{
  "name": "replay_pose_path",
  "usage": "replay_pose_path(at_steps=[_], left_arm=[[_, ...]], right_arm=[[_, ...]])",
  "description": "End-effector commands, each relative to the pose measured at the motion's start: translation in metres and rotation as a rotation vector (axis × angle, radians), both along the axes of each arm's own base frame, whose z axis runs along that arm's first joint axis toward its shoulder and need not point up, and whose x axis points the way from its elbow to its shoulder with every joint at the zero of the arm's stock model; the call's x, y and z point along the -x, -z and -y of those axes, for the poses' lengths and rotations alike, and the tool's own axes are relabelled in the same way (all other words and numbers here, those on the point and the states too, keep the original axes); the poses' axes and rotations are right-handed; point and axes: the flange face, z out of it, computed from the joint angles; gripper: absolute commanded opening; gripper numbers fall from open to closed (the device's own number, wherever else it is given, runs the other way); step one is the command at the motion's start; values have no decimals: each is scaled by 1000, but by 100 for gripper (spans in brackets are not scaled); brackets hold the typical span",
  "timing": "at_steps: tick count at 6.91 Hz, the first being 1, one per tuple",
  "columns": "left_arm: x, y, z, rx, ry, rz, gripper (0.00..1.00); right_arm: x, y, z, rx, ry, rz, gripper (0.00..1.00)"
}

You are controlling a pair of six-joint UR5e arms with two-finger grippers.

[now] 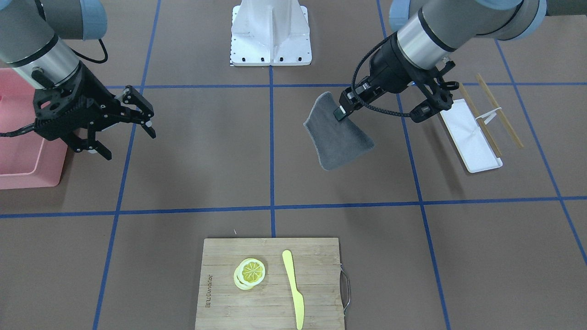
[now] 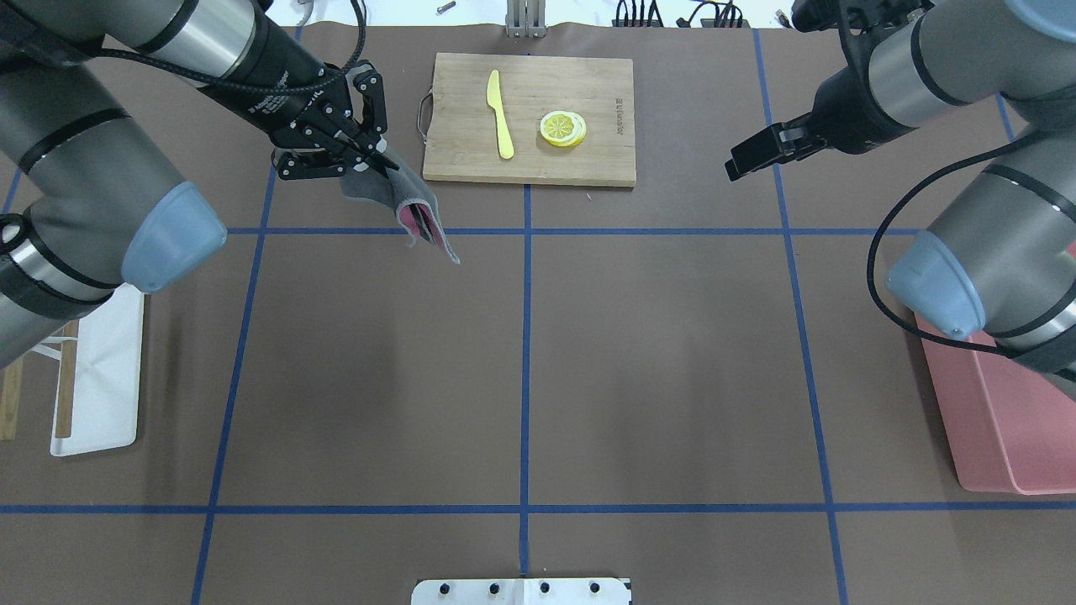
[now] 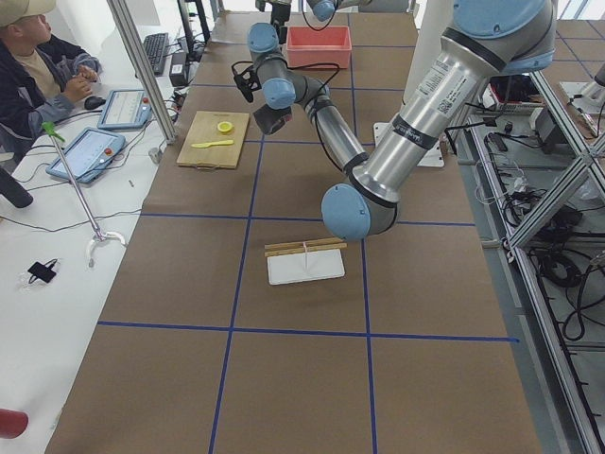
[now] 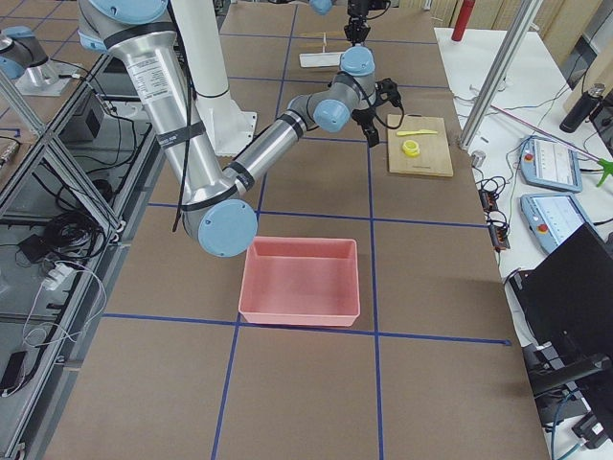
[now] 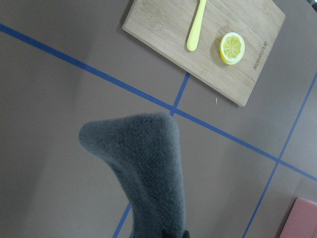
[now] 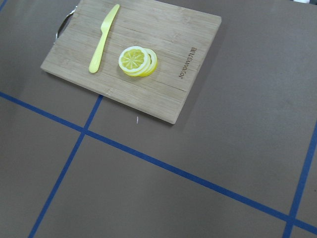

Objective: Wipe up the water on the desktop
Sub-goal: 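Lift the grey cloth with the left gripper while the right arm approaches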

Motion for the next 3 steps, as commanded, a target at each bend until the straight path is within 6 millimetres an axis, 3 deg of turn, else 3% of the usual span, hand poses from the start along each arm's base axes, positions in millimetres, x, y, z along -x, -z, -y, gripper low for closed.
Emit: replay_pose_path(at_steps=[1, 3], left_arm=[[-7, 24, 11, 128, 60, -37, 0], [-15, 31, 20, 171, 84, -110, 0]], right_arm=[[31, 22, -27, -131, -11, 36, 100], [55, 33, -46, -213, -2, 85, 100]])
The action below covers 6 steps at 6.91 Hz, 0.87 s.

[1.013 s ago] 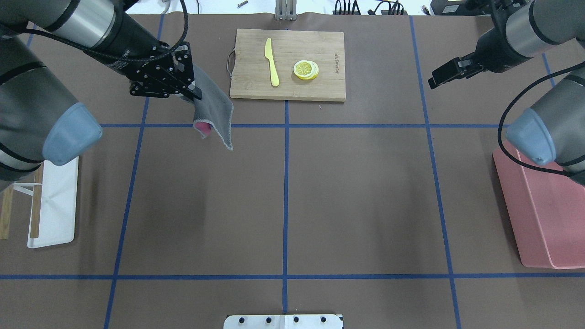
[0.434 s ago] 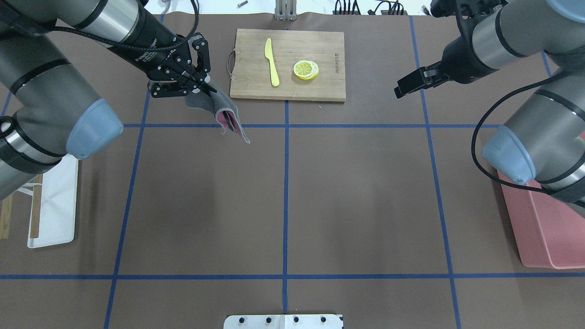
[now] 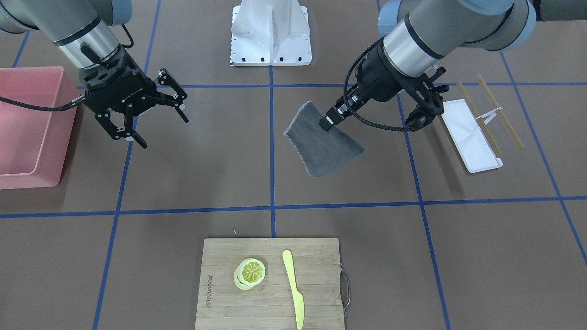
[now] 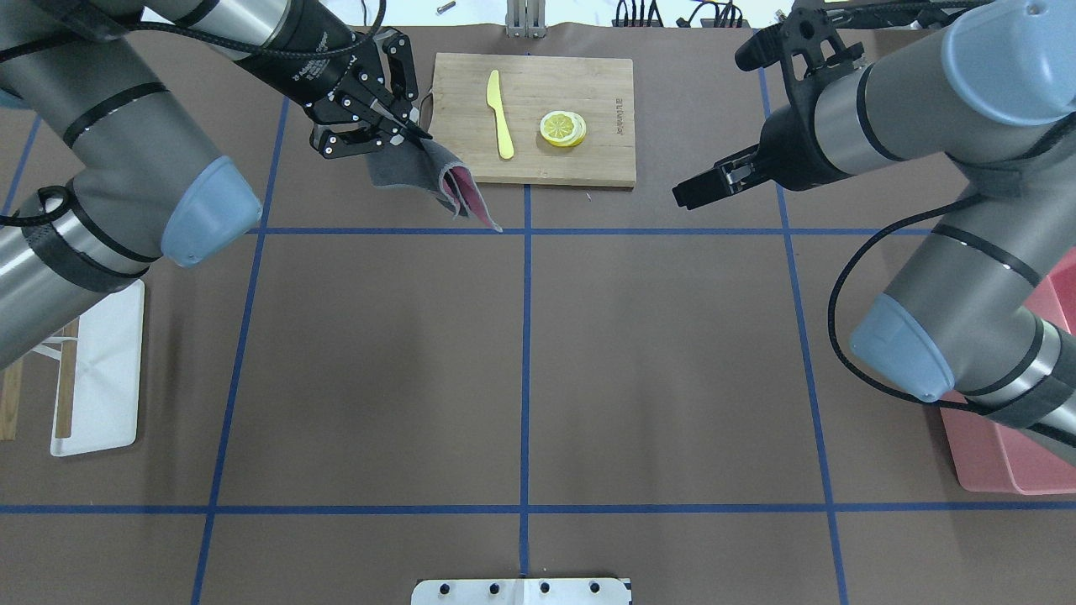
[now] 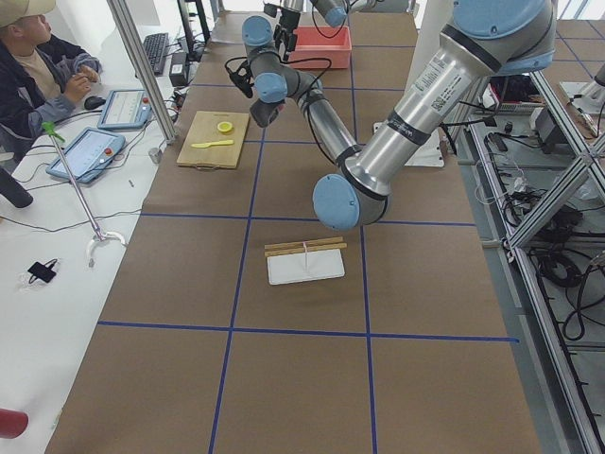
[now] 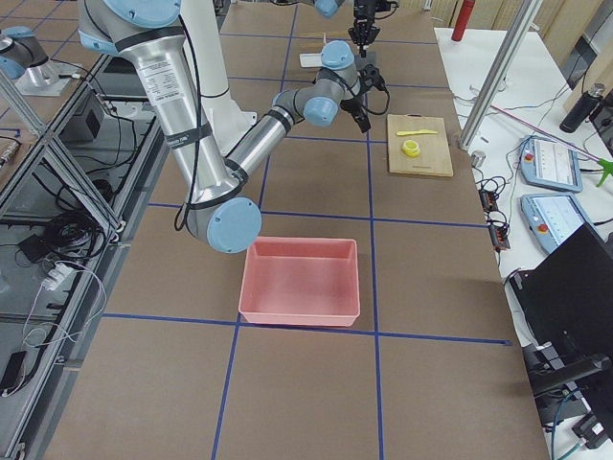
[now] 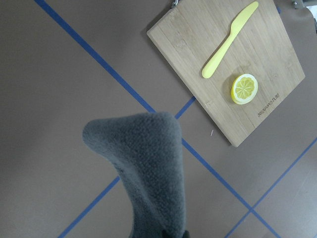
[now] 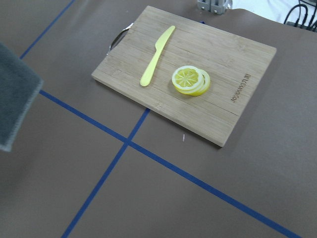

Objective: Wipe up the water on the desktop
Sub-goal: 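Lift the grey cloth with the left gripper while the right arm approaches, then grasp the hanging grey cloth with the right gripper beside the left gripper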

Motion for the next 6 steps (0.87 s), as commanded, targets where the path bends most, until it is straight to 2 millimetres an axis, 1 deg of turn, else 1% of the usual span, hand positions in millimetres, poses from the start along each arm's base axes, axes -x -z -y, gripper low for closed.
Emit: replay_pose_path(at_steps=[1, 2, 3, 4, 5, 6], left_arm=[[-7, 15, 6, 48, 20, -53, 0], [-15, 22, 1, 44, 7, -60, 0], [-23, 26, -5, 46, -6, -66, 0], [-29, 29, -9, 47, 4, -83, 0], [-42, 30, -19, 46, -9, -90, 0], [-47, 34, -24, 57, -17, -96, 0]], right_arm=[[33, 16, -29, -118, -4, 69, 100], [52, 24, -50, -147, -15, 87, 100], [76, 42, -76, -189, -34, 105, 100], [101, 54, -97, -216, -45, 115, 100], [107, 65, -102, -228, -45, 132, 100], [111, 66, -107, -229, -39, 133, 100]])
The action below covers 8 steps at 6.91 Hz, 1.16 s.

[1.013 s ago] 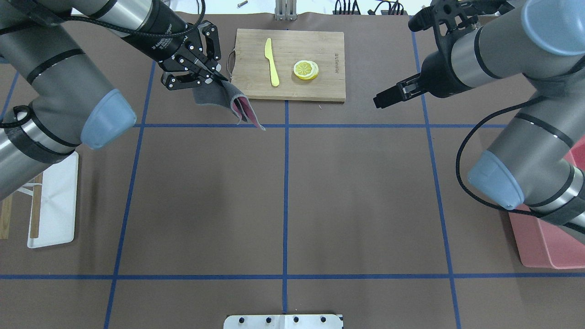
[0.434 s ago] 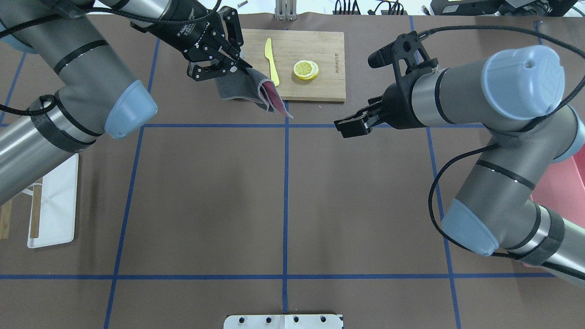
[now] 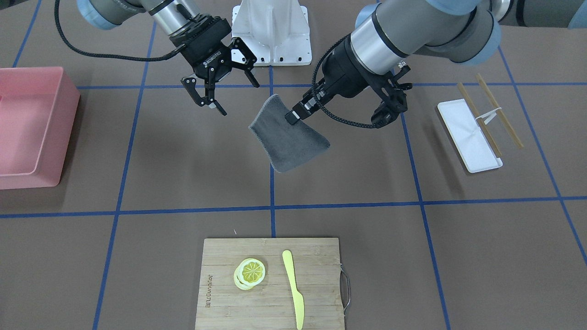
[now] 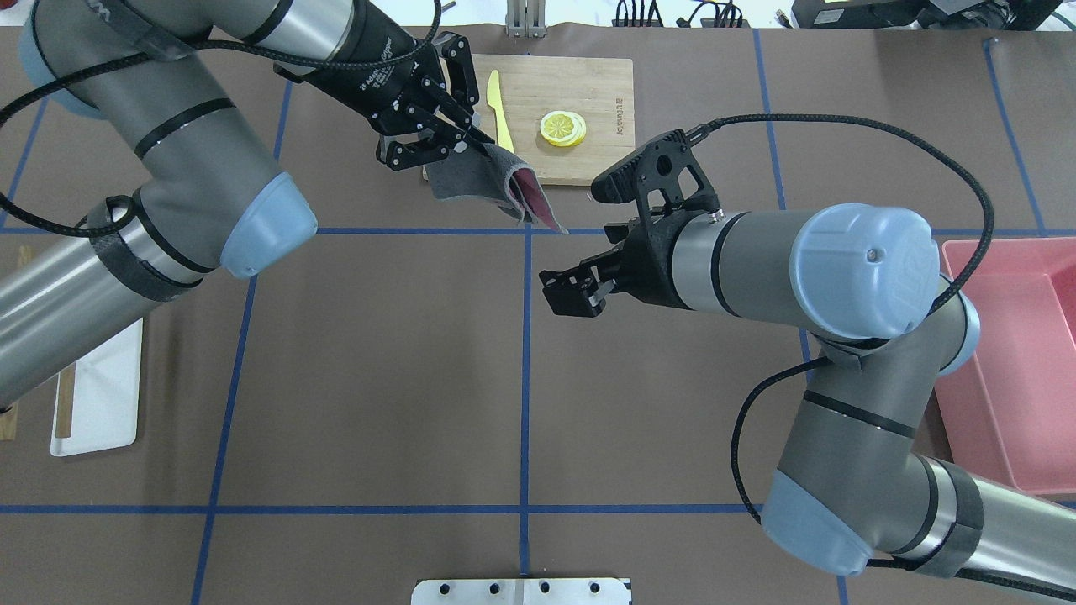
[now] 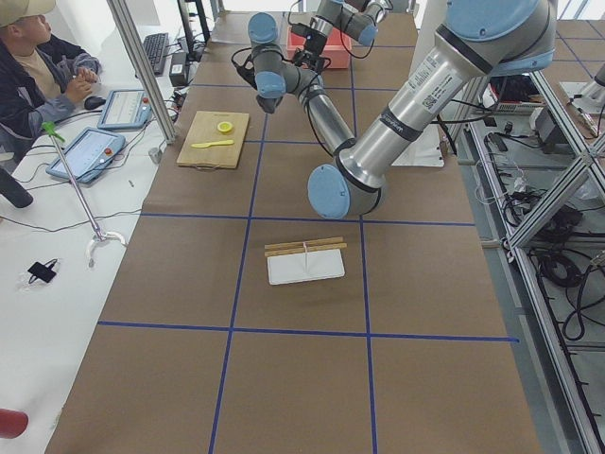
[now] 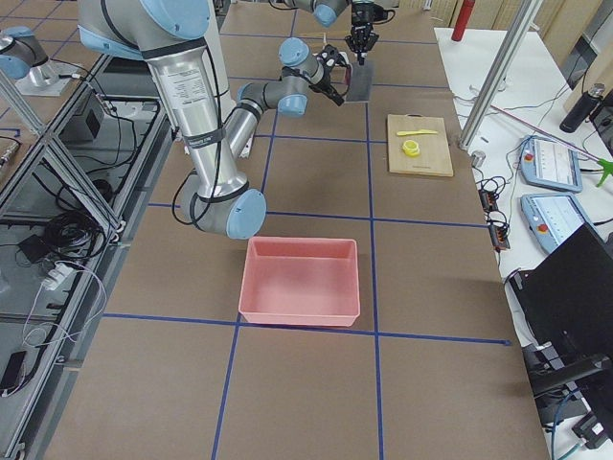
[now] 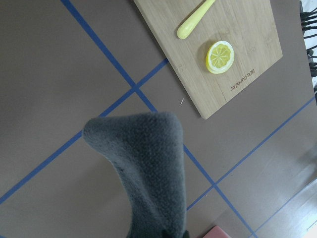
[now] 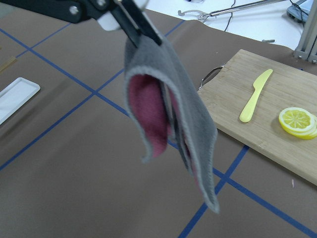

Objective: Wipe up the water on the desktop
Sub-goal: 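Grasp the hanging grey cloth with the right gripper beside the left gripper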

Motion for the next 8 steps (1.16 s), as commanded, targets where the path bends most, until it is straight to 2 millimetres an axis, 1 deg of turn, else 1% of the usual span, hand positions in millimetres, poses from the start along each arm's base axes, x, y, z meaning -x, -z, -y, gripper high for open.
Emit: replay_pose_path(at_steps=[1, 3, 4, 6, 7, 8], left_arm=[[-16, 7, -15, 3, -26, -16, 0], [-25, 8, -24, 14, -45, -21, 0], [-23, 12, -28, 31, -43, -32, 0], [-27, 16, -36, 37, -56, -42, 0], [-28, 18, -44, 28, -65, -59, 0], [-26, 20, -45, 24, -65, -64, 0]], right_arm=[[8, 10, -9, -18, 0, 24, 100], [8, 11, -6, -19, -27, 34, 100], [8, 10, -6, -20, -29, 38, 100], [9, 9, -7, 0, -31, 51, 100], [9, 10, -9, 18, -32, 63, 97], [8, 10, -11, 97, -43, 102, 59]])
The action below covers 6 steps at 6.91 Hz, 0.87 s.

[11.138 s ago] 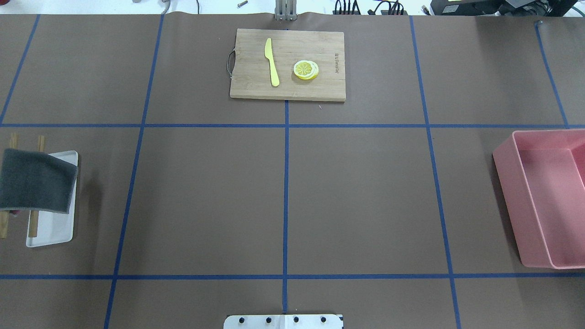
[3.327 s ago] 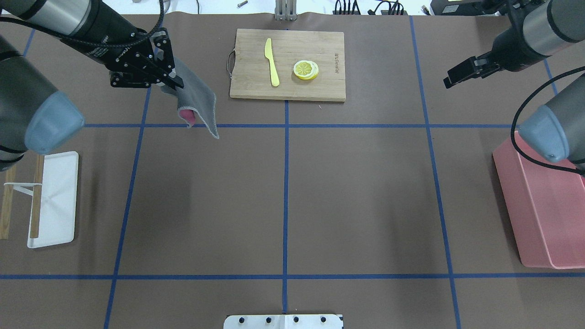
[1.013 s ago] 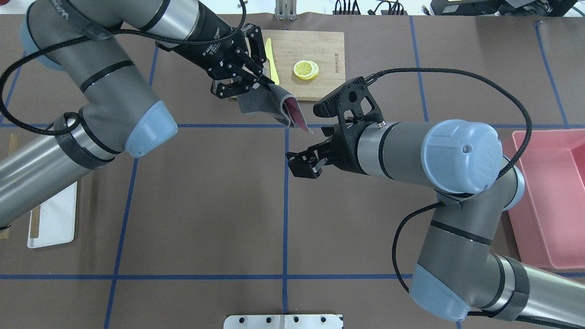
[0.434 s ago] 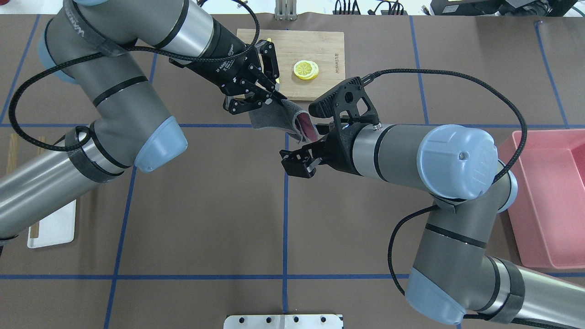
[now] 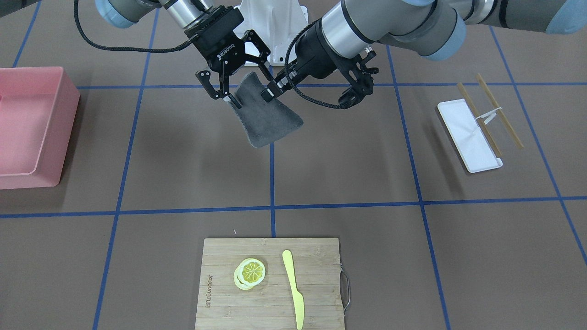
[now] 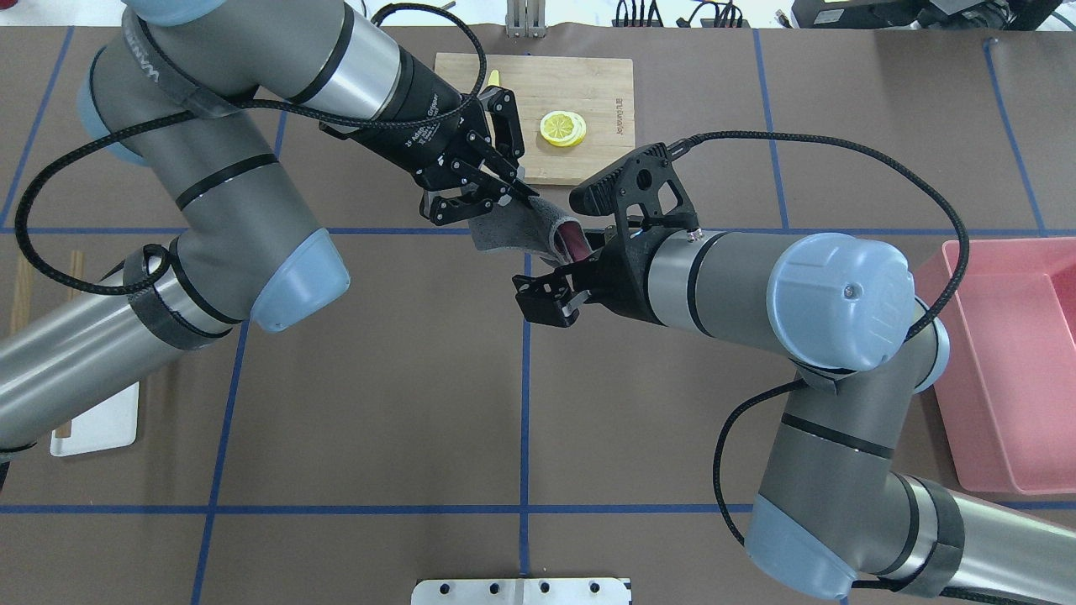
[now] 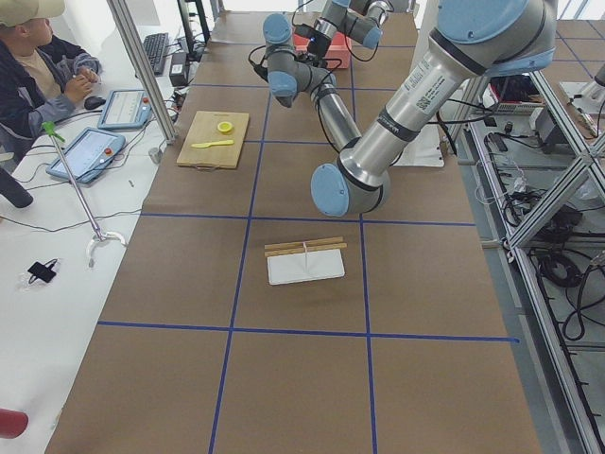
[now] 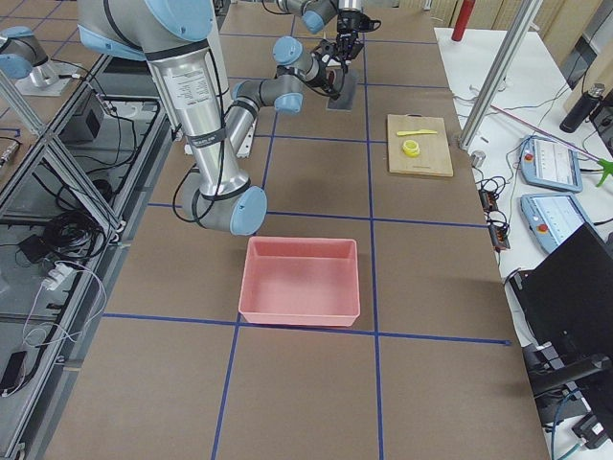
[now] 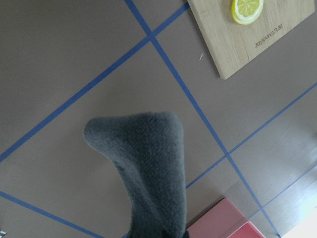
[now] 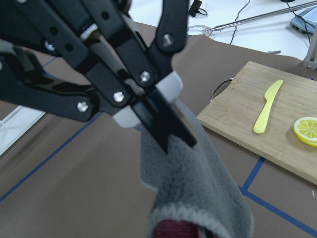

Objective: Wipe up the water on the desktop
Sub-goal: 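Grasp the hanging grey cloth with the right gripper beside the left gripper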

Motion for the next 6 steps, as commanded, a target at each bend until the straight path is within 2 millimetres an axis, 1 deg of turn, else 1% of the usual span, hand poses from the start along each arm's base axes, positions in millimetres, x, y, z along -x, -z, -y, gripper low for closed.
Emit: replay_pose_path(at_steps=[1, 2, 4, 5, 6], left_arm=[[0, -1, -4, -5, -4, -6, 0], [1, 0, -4, -6, -4, -8, 0], [2, -1, -5, -20, -4, -15, 0], [1, -2, -4, -30, -4, -13, 29], [2, -4, -3, -30, -1, -10, 59]], right_arm=[[-4, 2, -5, 93, -8, 56, 19], [-7, 5, -7, 91, -6, 65, 0], [-10, 8, -9, 96, -5, 76, 0], [-10, 6, -8, 104, -5, 75, 0], [-15, 8, -10, 100, -6, 83, 0]])
